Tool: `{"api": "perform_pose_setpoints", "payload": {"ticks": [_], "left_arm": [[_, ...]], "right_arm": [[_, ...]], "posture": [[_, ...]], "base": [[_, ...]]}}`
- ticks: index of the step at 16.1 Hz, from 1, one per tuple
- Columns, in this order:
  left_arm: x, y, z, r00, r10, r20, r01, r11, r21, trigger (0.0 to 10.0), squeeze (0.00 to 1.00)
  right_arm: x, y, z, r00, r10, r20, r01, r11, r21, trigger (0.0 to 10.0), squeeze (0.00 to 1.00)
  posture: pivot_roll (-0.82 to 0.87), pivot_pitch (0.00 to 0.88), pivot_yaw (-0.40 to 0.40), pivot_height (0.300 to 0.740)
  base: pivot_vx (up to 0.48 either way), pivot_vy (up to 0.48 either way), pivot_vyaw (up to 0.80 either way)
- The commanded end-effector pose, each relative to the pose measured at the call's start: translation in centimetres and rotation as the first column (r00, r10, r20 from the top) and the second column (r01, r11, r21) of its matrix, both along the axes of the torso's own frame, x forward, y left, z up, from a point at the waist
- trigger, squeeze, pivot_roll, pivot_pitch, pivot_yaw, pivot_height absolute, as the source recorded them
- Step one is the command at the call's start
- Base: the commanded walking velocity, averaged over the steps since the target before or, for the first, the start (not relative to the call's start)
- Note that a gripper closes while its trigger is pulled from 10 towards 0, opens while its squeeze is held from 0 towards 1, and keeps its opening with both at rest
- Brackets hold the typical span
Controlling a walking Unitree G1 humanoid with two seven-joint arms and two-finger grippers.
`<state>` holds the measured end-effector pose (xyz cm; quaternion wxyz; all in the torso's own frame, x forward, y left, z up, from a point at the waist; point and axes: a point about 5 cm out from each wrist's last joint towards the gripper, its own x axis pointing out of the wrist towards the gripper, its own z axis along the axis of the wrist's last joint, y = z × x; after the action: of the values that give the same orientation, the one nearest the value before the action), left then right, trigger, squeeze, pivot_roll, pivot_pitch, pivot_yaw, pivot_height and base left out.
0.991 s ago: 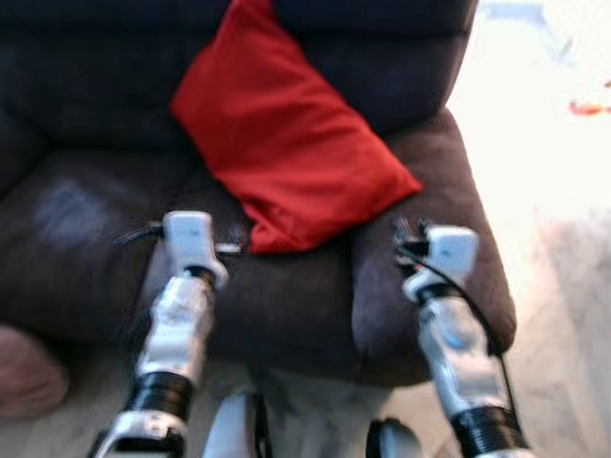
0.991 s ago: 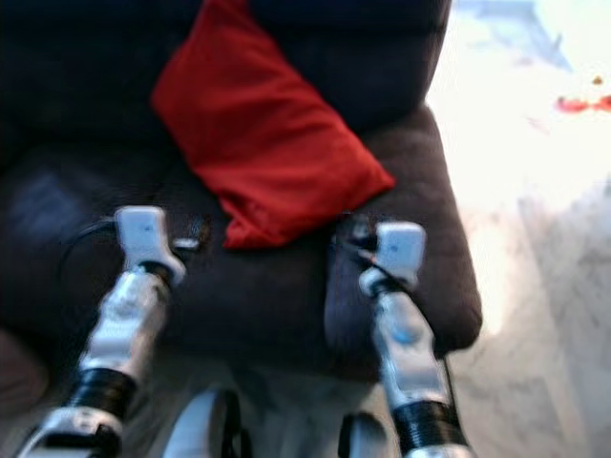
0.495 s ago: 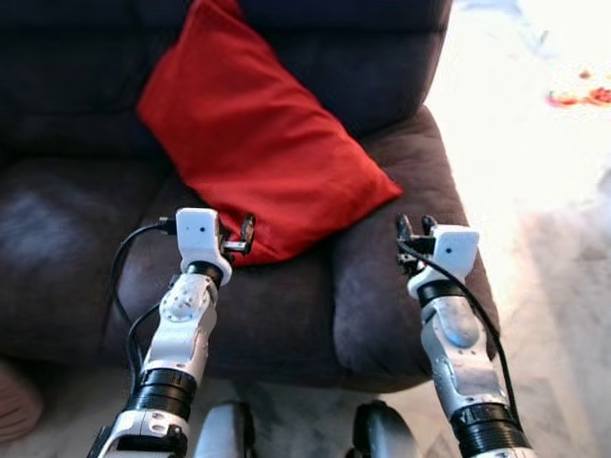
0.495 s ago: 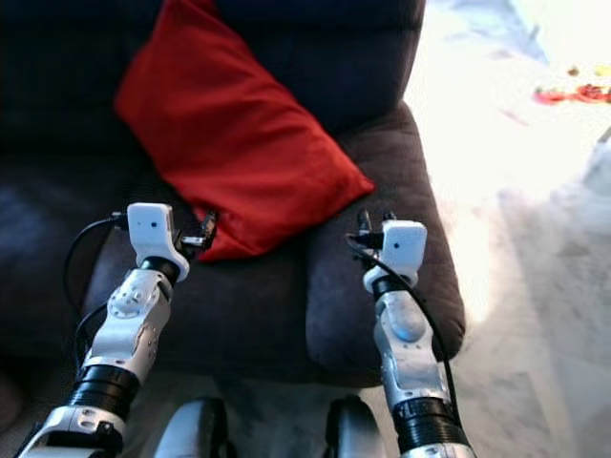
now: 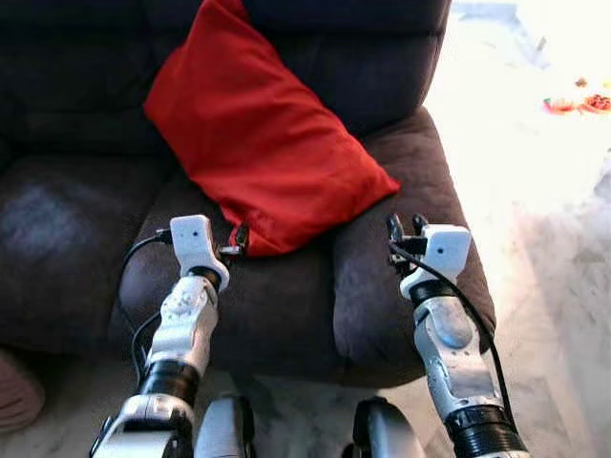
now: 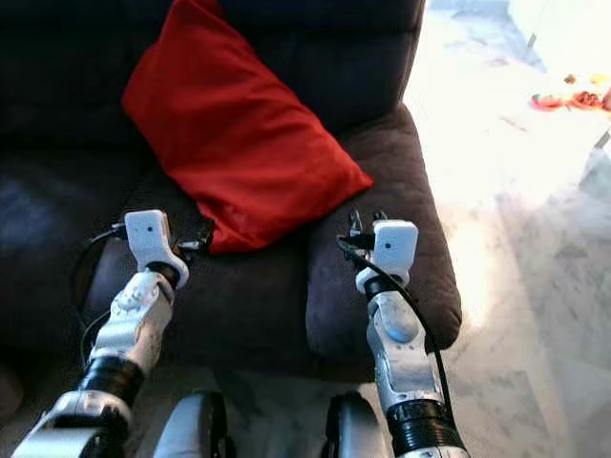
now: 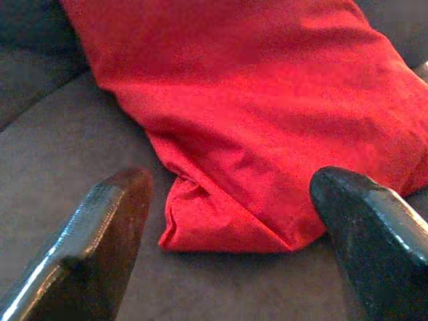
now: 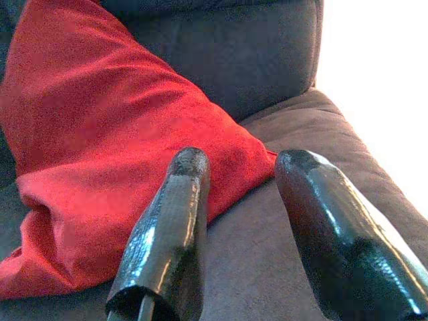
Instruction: Move the pillow to the sofa from floor
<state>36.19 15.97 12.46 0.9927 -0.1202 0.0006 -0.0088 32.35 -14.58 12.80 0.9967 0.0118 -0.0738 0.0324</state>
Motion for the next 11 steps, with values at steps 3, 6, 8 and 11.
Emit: {"api": "perform_pose_setpoints", "payload": {"ticks": [3,6,8,11], "left_arm": [[0.7,0.3,-0.9,0.996,0.026,-0.091,-0.035,0.995,-0.098,10.0,0.0],[0.8,0.3,-1.9,0.987,0.018,-0.16,-0.045,0.985,-0.164,10.0,0.0],[0.8,0.4,-2.5,0.98,0.021,-0.2,-0.057,0.983,-0.174,10.0,0.0],[0.7,0.3,-2.7,0.98,0.018,-0.199,-0.05,0.986,-0.159,10.0,0.0]], "right_arm": [[-0.7,0.1,1.3,0.999,0.01,0.036,-0.01,1.0,0.004,10.0,0.0],[-1.9,0.5,2.4,0.998,0.025,0.054,-0.025,1.0,0.016,10.0,0.0],[-2.5,0.6,3.2,0.998,0.028,0.054,-0.029,0.999,0.023,10.0,0.0],[-3.7,0.5,4.7,0.997,0.02,0.069,-0.023,0.999,0.037,10.0,0.0]], "posture": [[0.0,0.238,0.007,0.631],[0.0,0.314,0.002,0.631],[-0.01,0.372,-0.001,0.631],[-0.02,0.407,-0.003,0.631]], "base": [[0.0,0.0,0.0],[0.0,0.0,0.0],[0.0,0.0,0.0],[0.0,0.0,0.0]]}}
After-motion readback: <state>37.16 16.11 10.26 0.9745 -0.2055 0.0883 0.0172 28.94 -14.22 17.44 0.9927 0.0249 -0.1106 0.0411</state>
